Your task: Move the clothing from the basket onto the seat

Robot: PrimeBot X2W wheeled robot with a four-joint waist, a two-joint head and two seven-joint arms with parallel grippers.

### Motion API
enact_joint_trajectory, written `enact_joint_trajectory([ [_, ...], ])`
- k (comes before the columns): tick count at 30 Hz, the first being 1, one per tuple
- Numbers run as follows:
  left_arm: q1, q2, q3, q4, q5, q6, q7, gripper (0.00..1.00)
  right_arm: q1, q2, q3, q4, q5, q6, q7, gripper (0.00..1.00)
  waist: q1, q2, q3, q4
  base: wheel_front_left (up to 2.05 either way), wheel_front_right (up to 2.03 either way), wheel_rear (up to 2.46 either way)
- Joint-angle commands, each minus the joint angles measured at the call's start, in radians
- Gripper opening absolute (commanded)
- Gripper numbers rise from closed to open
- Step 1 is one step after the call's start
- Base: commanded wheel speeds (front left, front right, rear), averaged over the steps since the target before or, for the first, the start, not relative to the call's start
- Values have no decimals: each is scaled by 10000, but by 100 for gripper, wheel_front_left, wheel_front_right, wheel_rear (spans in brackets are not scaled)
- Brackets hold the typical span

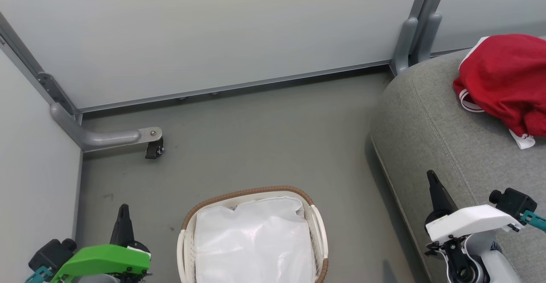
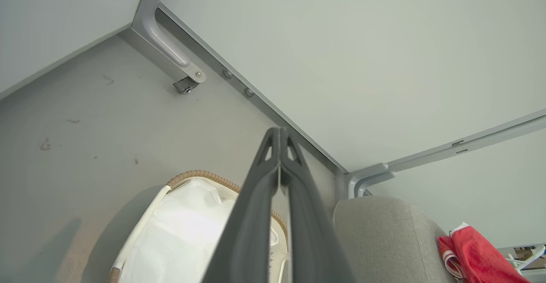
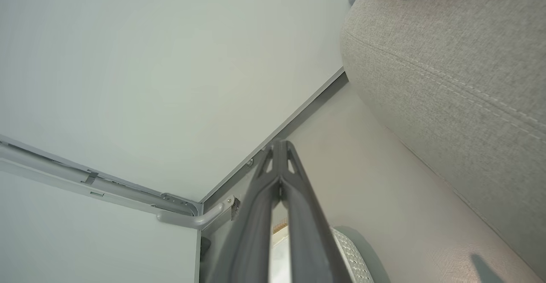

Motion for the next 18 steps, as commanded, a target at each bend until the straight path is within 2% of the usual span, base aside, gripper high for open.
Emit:
enact_joint_trajectory([
  [1,-285,45,77,-165,-286,-84,72,0,24,-36,-76,-190,314,-5,84,0,0,-1,-10,4,0,0,0],
  [18,-419,54,275,-332,-2079,-230,582,0,140,-4,-362,-472,2252,-6,590,0,0,-1,-124,48,0,0,0],
])
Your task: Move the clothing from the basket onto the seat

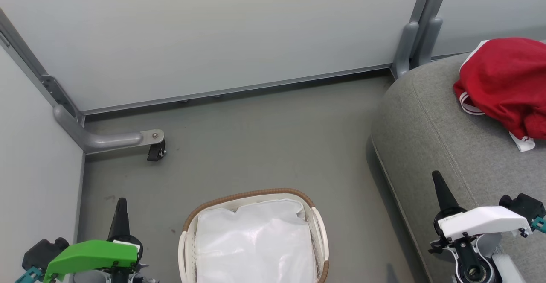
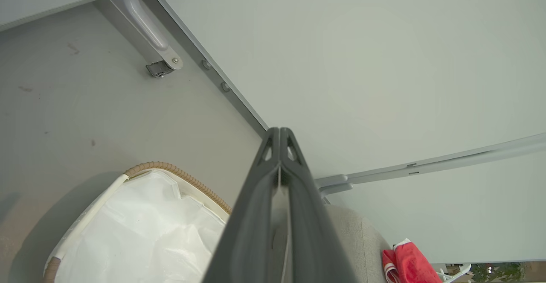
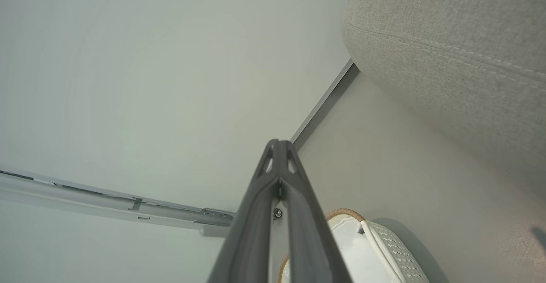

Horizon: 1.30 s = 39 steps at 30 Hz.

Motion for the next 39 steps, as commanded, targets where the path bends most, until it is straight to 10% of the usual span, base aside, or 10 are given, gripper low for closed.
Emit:
enact_joint_trajectory([
  [1,-282,51,48,-117,-283,-81,57,0,2,-28,-75,-168,304,-4,68,0,0,0,-10,5,0,0,0],
  [39,-497,67,403,-410,-3385,-333,943,0,250,29,-565,-643,3657,-5,954,0,0,0,-263,101,0,0,0],
])
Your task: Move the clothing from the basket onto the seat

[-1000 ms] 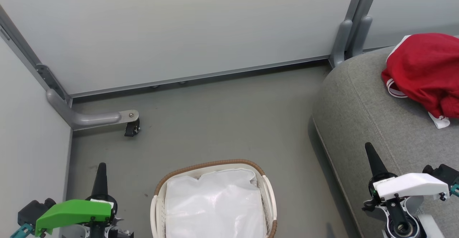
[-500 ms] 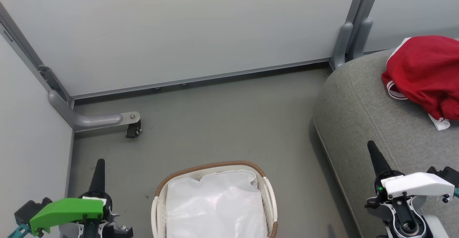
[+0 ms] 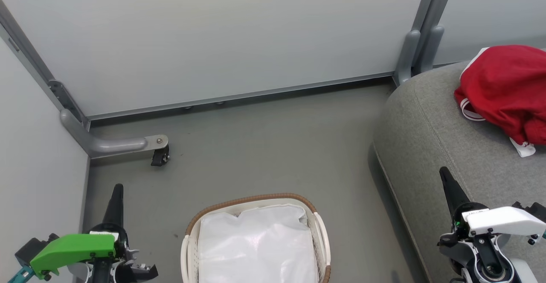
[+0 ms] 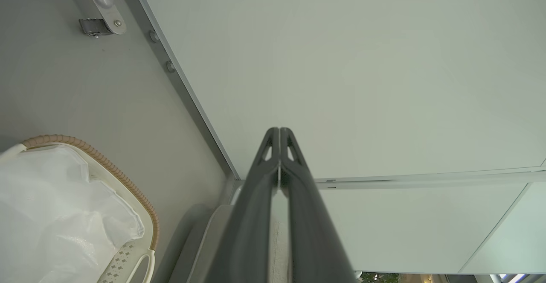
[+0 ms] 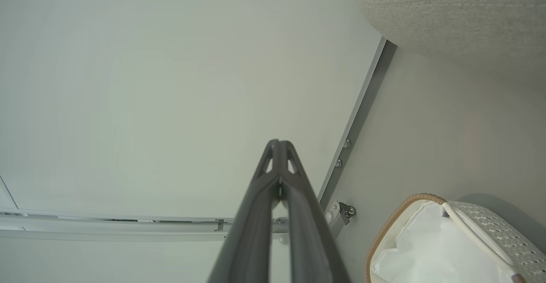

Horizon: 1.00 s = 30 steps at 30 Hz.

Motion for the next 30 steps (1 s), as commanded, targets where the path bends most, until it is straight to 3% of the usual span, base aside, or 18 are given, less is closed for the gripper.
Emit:
enact_joint_trajectory([
  [1,-233,60,49,-78,-216,-68,74,0,87,-18,-62,-100,230,-2,72,0,0,-1,-10,5,0,0,0],
  [23,-309,67,206,-204,-1625,-181,459,0,201,5,-278,-312,1739,-3,471,0,0,-1,-156,60,0,0,0],
  [30,-288,67,205,-198,-1627,-182,482,0,205,5,-279,-311,1759,-3,474,0,0,-1,-163,63,0,0,0],
])
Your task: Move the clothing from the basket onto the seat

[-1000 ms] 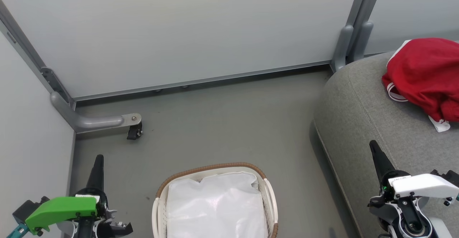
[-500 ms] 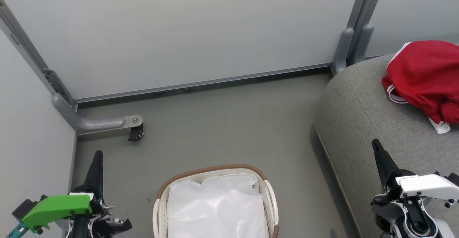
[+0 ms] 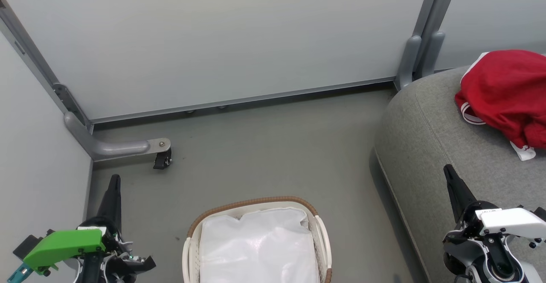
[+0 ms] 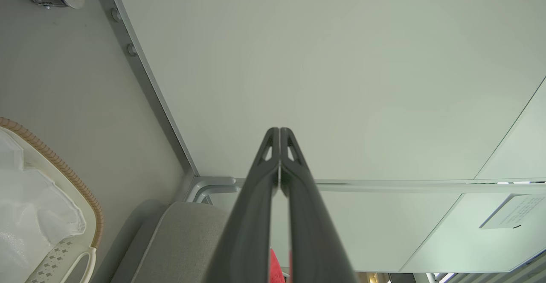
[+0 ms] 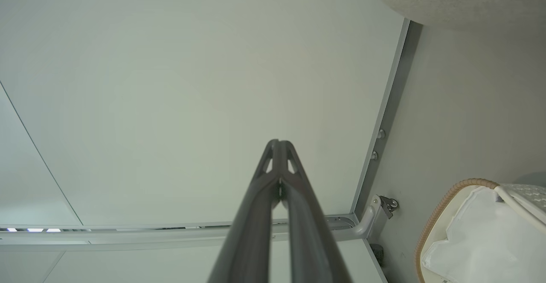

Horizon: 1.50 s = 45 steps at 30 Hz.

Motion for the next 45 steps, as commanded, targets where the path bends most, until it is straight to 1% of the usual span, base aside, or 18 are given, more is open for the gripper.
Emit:
enact_joint_trajectory([
  [1,-108,62,21,-14,-32,-48,42,0,112,-23,-22,-41,29,-3,31,0,0,-1,1,0,0,0,0],
  [45,-107,62,19,-15,-34,-48,39,0,112,-23,-16,-40,32,-3,28,0,0,-1,1,0,0,0,0],
])
